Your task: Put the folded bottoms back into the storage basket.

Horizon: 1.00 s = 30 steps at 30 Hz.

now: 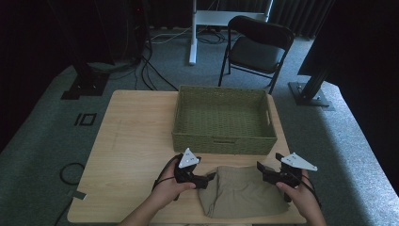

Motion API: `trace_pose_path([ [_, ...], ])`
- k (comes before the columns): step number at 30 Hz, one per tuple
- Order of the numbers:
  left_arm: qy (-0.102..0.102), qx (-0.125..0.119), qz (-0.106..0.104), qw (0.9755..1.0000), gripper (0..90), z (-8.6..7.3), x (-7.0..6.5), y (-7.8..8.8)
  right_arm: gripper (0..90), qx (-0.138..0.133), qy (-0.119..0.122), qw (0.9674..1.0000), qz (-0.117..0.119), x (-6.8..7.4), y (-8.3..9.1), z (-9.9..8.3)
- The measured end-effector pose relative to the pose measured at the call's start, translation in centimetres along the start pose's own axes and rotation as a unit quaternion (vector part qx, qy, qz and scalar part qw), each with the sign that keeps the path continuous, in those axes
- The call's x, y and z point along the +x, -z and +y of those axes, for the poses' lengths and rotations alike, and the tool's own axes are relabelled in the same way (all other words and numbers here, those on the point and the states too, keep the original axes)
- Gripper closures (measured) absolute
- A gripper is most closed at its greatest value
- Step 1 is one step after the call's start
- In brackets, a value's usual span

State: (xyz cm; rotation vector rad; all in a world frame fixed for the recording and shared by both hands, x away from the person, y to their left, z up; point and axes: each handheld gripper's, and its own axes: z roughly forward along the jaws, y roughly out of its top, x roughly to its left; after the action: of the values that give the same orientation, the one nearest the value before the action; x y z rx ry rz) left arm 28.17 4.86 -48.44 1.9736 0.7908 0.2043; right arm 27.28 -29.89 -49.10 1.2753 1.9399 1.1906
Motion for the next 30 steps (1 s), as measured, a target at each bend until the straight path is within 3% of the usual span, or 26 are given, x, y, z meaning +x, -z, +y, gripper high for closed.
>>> trace_pose_path([
  [4,0.008,0.014,-0.004,0.9999,19.5,-1.2,-0.8,-0.7,12.8,0.012,-0.002,0.9999,0.007,0.5,0.1,-1.2],
  [9,0.003,0.038,-0.013,0.9992,19.5,-2.3,-1.7,-1.4,12.7,0.033,-0.004,0.9995,-0.001,0.5,0.2,-2.7],
  [21,0.003,0.068,0.005,0.9977,19.5,-4.6,-3.1,-2.3,12.7,0.074,-0.012,0.9971,-0.013,0.4,0.0,-5.6],
  [30,0.019,0.082,0.018,0.9963,18.6,-5.6,-2.9,-3.1,12.7,0.092,-0.021,0.9955,-0.012,0.3,-0.2,-6.4],
])
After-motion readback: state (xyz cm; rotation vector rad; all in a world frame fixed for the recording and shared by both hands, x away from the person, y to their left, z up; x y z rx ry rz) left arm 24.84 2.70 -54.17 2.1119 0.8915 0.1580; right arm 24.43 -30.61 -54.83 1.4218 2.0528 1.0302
